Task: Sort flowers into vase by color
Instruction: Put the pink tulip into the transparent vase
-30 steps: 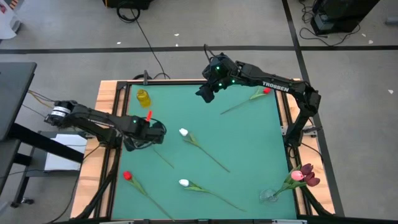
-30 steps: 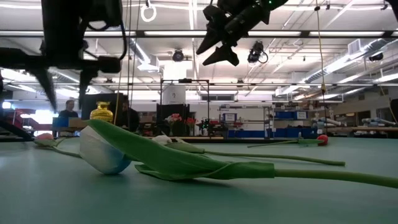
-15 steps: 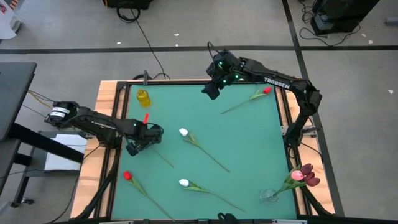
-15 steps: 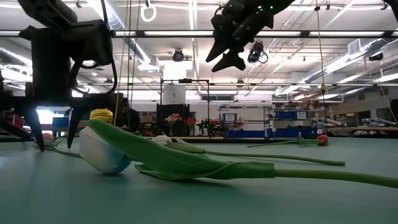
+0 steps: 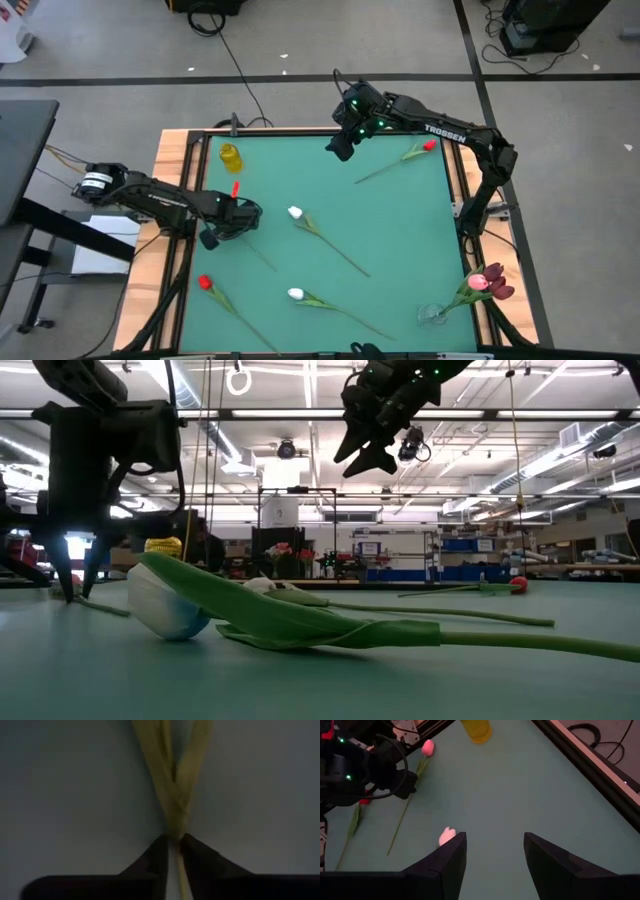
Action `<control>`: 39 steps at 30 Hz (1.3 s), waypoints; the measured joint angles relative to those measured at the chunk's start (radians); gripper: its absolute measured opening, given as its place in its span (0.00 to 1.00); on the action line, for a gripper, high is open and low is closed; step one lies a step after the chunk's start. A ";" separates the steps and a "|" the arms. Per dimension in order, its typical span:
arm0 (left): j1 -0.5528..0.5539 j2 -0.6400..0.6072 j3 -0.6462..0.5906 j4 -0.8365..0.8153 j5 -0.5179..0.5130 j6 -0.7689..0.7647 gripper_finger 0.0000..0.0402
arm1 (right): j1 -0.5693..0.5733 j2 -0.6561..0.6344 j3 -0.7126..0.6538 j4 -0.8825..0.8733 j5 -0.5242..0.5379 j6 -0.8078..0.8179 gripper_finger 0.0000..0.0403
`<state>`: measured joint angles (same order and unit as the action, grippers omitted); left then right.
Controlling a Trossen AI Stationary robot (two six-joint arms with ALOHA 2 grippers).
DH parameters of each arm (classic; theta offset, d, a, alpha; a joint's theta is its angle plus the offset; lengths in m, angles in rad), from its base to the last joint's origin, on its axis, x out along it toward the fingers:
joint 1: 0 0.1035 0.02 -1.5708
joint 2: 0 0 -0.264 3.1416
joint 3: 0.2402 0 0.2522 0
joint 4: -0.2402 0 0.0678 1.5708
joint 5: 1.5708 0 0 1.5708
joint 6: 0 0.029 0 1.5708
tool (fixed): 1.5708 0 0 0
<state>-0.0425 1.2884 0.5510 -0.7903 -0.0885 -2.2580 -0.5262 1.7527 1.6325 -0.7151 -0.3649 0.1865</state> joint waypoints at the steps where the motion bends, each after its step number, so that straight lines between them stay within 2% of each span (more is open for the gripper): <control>1: 0.000 0.000 0.000 -0.003 -0.002 0.001 0.09 | 0.000 0.000 0.000 0.000 0.000 0.000 0.50; 3: 0.000 0.000 -0.001 -0.004 -0.006 0.004 0.03 | 0.000 0.000 0.000 0.001 0.002 0.002 0.50; 6: 0.000 0.000 0.006 -0.001 -0.009 0.048 0.02 | 0.000 0.000 0.000 0.001 0.003 0.022 0.49; 11: 0.002 -0.006 0.090 0.020 -0.081 0.251 0.03 | 0.000 0.000 0.000 0.003 -0.048 0.062 0.49; 17: 0.026 -0.019 0.240 0.104 -0.216 0.679 0.03 | 0.013 0.000 0.000 0.038 -0.146 0.108 0.49; 19: 0.048 -0.018 0.286 0.125 -0.230 0.825 0.03 | 0.023 0.000 0.000 0.042 -0.197 0.109 0.49; 22: 0.084 -0.019 0.365 0.238 -0.232 1.061 0.03 | 0.046 0.000 0.000 0.040 -0.306 0.120 0.49; 24: 0.108 -0.019 0.415 0.309 -0.229 1.233 0.03 | 0.070 -0.001 0.000 0.041 -0.342 0.138 0.49; 27: 0.147 -0.019 0.497 0.382 -0.200 1.441 0.03 | 0.117 -0.018 0.000 0.042 -0.294 0.155 0.49; 32: 0.211 -0.020 0.579 0.415 -0.105 1.631 0.03 | 0.174 -0.096 0.000 0.079 -0.045 0.238 0.49; 34: 0.231 -0.020 0.582 0.467 -0.037 1.680 0.03 | 0.189 -0.129 0.000 0.133 0.031 0.248 0.49; 39: 0.266 -0.020 0.582 0.575 0.166 1.740 0.03 | 0.214 -0.182 0.002 0.224 0.056 0.316 0.49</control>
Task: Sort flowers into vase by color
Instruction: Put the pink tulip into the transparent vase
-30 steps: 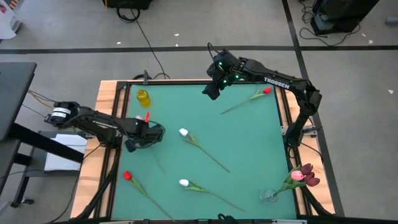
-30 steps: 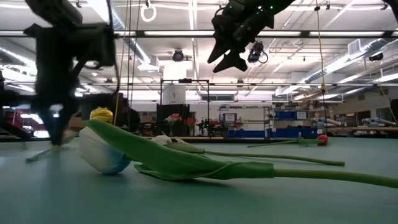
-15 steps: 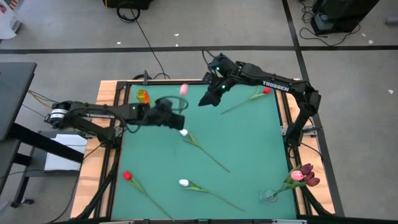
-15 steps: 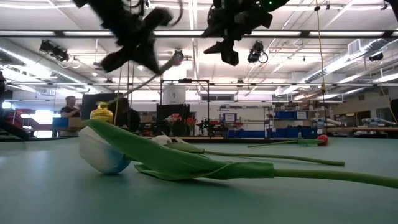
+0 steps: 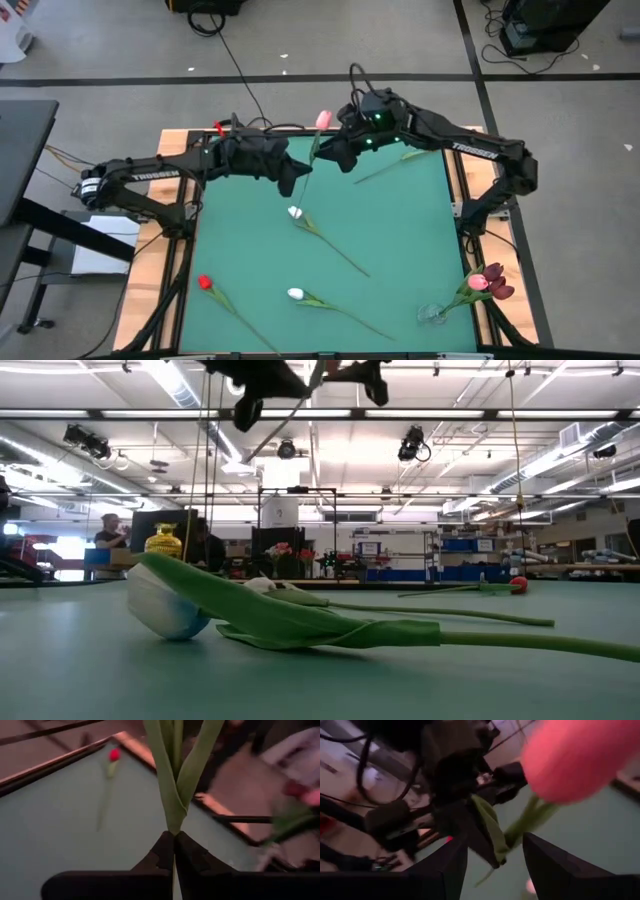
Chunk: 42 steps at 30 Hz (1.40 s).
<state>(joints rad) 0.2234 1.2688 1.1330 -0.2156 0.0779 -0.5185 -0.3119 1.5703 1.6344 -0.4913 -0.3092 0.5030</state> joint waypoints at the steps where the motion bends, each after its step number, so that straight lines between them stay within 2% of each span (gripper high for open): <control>1: 0.004 0.000 0.000 0.015 0.021 0.018 0.03 | 0.000 -0.006 0.000 -0.007 -0.003 0.028 0.49; 5: 0.027 0.000 0.000 0.073 0.082 0.054 0.03 | 0.014 -0.033 -0.002 -0.051 0.027 0.063 0.49; 11: 0.078 -0.004 0.000 0.179 0.218 0.047 0.03 | 0.082 -0.035 -0.001 0.012 0.100 0.066 0.49; 17: 0.107 -0.004 0.000 0.237 0.308 0.040 0.03 | 0.126 -0.034 -0.001 0.099 0.266 0.042 0.49; 23: 0.105 -0.004 0.000 0.287 0.332 0.040 0.03 | 0.128 -0.035 -0.001 0.101 0.259 0.053 0.46; 27: 0.105 -0.004 0.000 0.319 0.331 0.039 0.03 | 0.133 -0.035 -0.001 0.102 0.253 0.055 0.40; 34: 0.100 -0.004 0.000 0.325 0.329 0.040 0.03 | 0.133 -0.035 -0.001 0.102 0.212 0.034 0.23; 42: 0.086 -0.004 0.000 0.324 0.327 0.119 0.03 | 0.134 -0.035 -0.002 0.114 0.177 -0.080 0.07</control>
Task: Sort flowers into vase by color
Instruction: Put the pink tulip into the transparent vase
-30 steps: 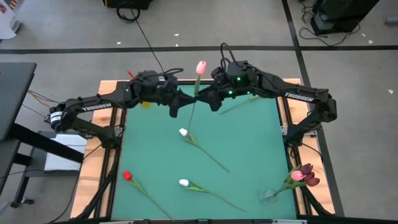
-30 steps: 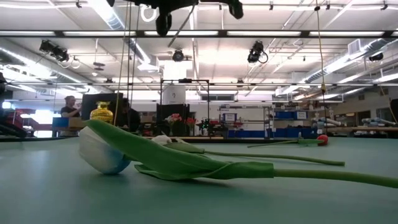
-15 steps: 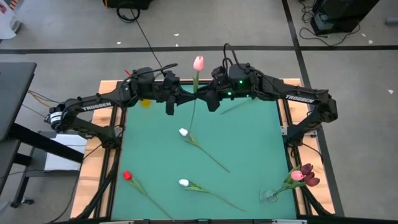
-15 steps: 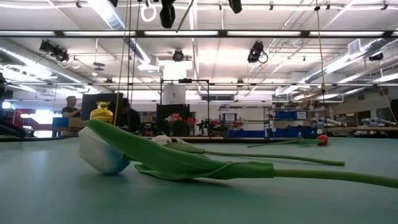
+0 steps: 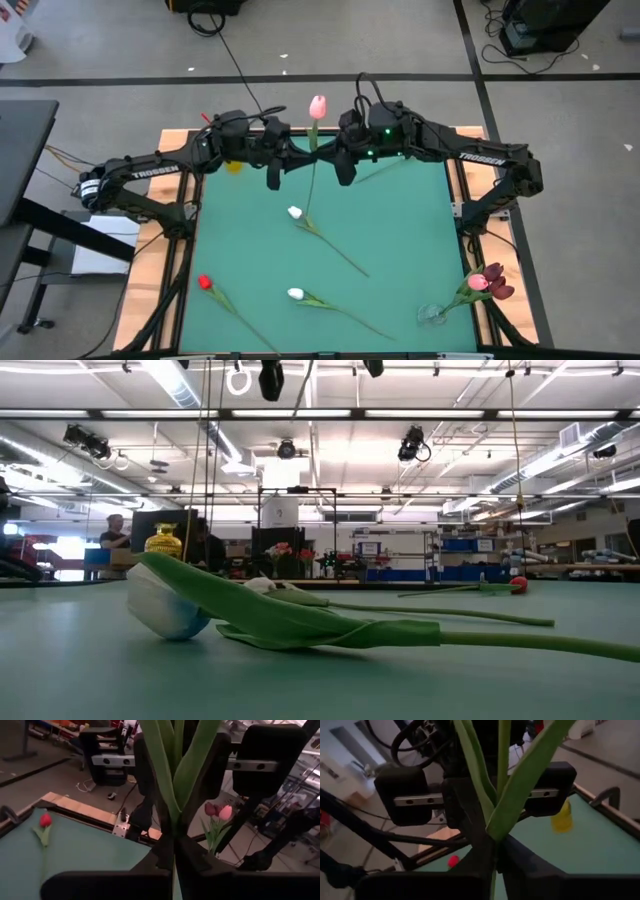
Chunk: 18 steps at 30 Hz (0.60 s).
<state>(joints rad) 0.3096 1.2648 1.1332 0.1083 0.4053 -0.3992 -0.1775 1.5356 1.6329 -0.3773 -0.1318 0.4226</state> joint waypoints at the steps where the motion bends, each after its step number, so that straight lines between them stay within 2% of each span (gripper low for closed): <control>1: 0.000 0.000 0.000 -0.004 -0.001 0.019 0.04 | 0.002 0.000 0.000 0.000 0.000 -0.021 0.05; 4: -0.005 0.000 0.000 0.008 -0.003 0.095 0.07 | 0.011 0.000 0.000 0.002 0.009 -0.085 0.03; 9: 0.011 -0.019 -0.001 0.000 0.000 0.110 0.19 | 0.020 -0.001 0.000 -0.011 0.046 -0.136 0.02; 14: 0.019 -0.090 0.001 -0.036 -0.003 0.188 0.37 | 0.045 -0.012 0.000 -0.067 0.131 -0.192 0.01; 18: 0.019 -0.158 0.000 -0.145 -0.003 0.246 0.48 | 0.069 -0.039 -0.001 -0.182 0.238 -0.210 0.01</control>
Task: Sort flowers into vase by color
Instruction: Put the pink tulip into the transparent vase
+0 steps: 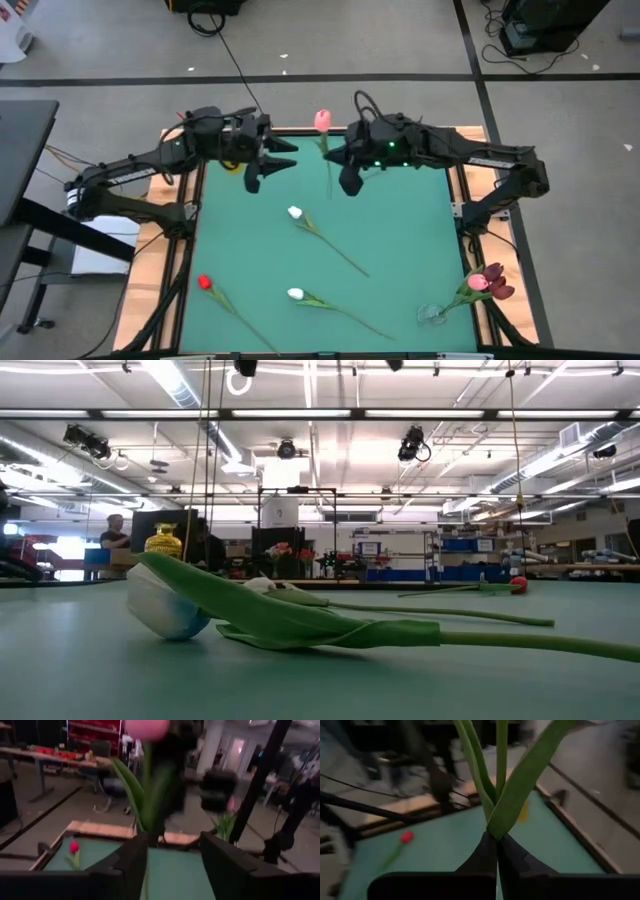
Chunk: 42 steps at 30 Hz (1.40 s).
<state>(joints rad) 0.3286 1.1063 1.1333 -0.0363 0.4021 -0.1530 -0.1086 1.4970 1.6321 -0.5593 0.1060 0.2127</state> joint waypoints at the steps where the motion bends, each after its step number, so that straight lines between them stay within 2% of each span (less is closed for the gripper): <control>1: -0.001 -0.014 -0.001 -0.029 0.000 0.014 0.49 | 0.008 -0.012 0.000 -0.035 0.032 0.000 0.01; 8: -0.017 -0.118 -0.035 -0.184 0.003 0.059 0.53 | 0.089 -0.081 0.000 -0.222 0.189 0.036 0.01; 12: -0.019 -0.173 -0.090 -0.177 0.003 0.047 0.53 | 0.144 -0.122 0.000 -0.294 0.269 0.108 0.01; 16: -0.018 -0.209 -0.119 -0.170 -0.001 0.050 0.53 | 0.209 -0.156 0.000 -0.348 0.298 0.161 0.01; 24: -0.018 -0.217 -0.120 -0.152 -0.006 0.063 0.53 | 0.294 -0.228 0.000 -0.480 0.295 0.307 0.01; 27: -0.018 -0.210 -0.120 -0.153 -0.006 0.062 0.53 | 0.334 -0.259 0.000 -0.535 0.287 0.315 0.01; 34: -0.018 -0.209 -0.120 -0.156 -0.006 0.062 0.53 | 0.447 -0.348 -0.005 -0.609 0.195 0.292 0.01; 38: -0.018 -0.209 -0.120 -0.155 -0.006 0.060 0.53 | 0.532 -0.447 -0.105 -0.557 0.179 0.273 0.01; 42: -0.018 -0.209 -0.120 -0.155 -0.005 0.059 0.53 | 0.615 -0.598 -0.292 -0.424 0.146 0.274 0.01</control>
<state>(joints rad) 0.3103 0.8970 1.0134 -0.1913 0.3966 -0.0935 0.5060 0.8989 1.3403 -0.9837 0.2518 0.4867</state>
